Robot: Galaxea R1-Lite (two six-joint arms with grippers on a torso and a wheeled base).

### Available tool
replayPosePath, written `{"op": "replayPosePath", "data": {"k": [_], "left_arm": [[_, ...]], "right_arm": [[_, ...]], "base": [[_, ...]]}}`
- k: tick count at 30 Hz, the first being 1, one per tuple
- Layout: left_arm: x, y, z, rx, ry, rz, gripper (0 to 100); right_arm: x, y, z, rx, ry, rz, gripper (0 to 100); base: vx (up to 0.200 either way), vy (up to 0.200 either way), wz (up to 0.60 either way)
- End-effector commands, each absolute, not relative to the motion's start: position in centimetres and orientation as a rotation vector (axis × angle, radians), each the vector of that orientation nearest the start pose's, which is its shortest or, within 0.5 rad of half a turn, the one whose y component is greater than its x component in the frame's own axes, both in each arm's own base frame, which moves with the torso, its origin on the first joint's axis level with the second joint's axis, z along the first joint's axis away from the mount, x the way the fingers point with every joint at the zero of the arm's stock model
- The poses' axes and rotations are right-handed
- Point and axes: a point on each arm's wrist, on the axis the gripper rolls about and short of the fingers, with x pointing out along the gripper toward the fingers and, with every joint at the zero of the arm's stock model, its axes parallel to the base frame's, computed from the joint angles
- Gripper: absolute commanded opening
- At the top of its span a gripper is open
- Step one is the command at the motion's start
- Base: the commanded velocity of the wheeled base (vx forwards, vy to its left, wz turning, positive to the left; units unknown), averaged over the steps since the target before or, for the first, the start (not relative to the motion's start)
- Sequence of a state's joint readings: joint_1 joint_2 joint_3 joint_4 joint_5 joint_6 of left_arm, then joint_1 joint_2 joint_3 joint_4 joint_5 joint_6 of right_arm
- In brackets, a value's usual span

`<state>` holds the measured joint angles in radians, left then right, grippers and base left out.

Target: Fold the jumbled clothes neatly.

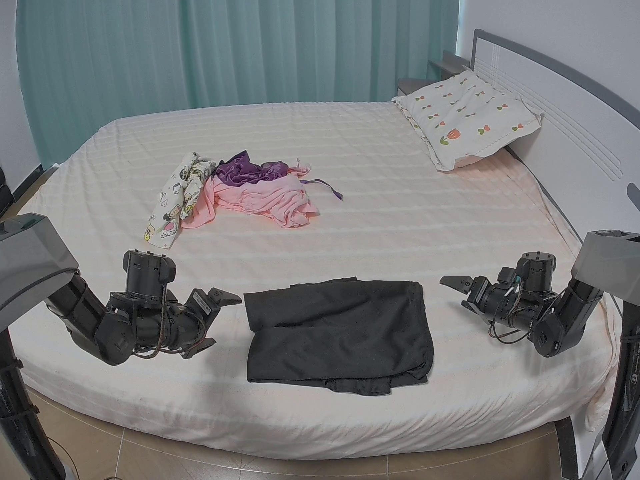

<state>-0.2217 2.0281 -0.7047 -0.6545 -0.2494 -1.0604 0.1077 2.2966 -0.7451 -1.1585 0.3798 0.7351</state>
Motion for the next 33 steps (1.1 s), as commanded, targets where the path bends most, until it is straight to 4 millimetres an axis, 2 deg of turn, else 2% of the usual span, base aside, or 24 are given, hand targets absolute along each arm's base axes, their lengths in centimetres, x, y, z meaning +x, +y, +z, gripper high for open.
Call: {"op": "replayPosePath", "data": {"k": [1, 5, 8, 10, 13, 15, 16, 19, 21, 26, 33], "left_arm": [[32.2, -8.6, 5.1, -0.996, 0.864, -0.072, 100], [32.6, -9.6, 4.9, -0.982, 0.869, -0.096, 100], [33.2, -10.1, 4.3, -0.963, 0.875, -0.102, 100], [33.5, -10.2, 3.7, -0.935, 0.882, -0.107, 100], [34.0, -10.2, 2.1, -0.859, 0.901, -0.116, 100], [34.0, -10.2, 2.1, -0.856, 0.902, -0.116, 100], [34.4, -10.2, 1.6, -0.827, 0.894, -0.129, 100], [35.4, -10.4, 1.9, -0.832, 0.862, -0.145, 100], [35.7, -10.5, 1.8, -0.830, 0.859, -0.147, 100], [37.7, -10.8, 1.5, -0.839, 0.825, -0.160, 100], [38.2, -11.1, 1.2, -0.840, 0.824, -0.173, 100]], "right_arm": [[36.5, 4.9, 1.6, 0.744, 0.549, 0.325, 100], [36.8, 5.4, 2.3, 0.716, 0.527, 0.349, 100], [36.5, 6.9, 2.4, 0.706, 0.545, 0.373, 100], [36.1, 7.0, 2.4, 0.705, 0.558, 0.370, 100], [34.2, 6.6, 1.7, 0.708, 0.621, 0.345, 100], [34.1, 6.6, 1.8, 0.708, 0.622, 0.344, 100], [32.4, 6.4, 1.0, 0.701, 0.676, 0.324, 100], [30.6, 6.2, 1.0, 0.698, 0.716, 0.312, 100], [30.2, 6.2, 1.0, 0.697, 0.723, 0.312, 100], [27.5, 7.5, 0.3, 0.676, 0.819, 0.341, 100], [27.1, 8.2, -0.5, 0.670, 0.855, 0.357, 100]], "base": [[0.200, 0.000, 0.00], [0.200, 0.000, 0.00], [0.000, 0.000, 0.00], [0.000, 0.000, 0.00], [0.000, 0.000, 0.00], [0.000, 0.000, 0.00], [0.000, 0.000, 0.00], [0.000, 0.000, 0.00], [0.000, 0.000, 0.00], [0.000, 0.000, 0.00], [0.000, 0.000, 0.00]]}}
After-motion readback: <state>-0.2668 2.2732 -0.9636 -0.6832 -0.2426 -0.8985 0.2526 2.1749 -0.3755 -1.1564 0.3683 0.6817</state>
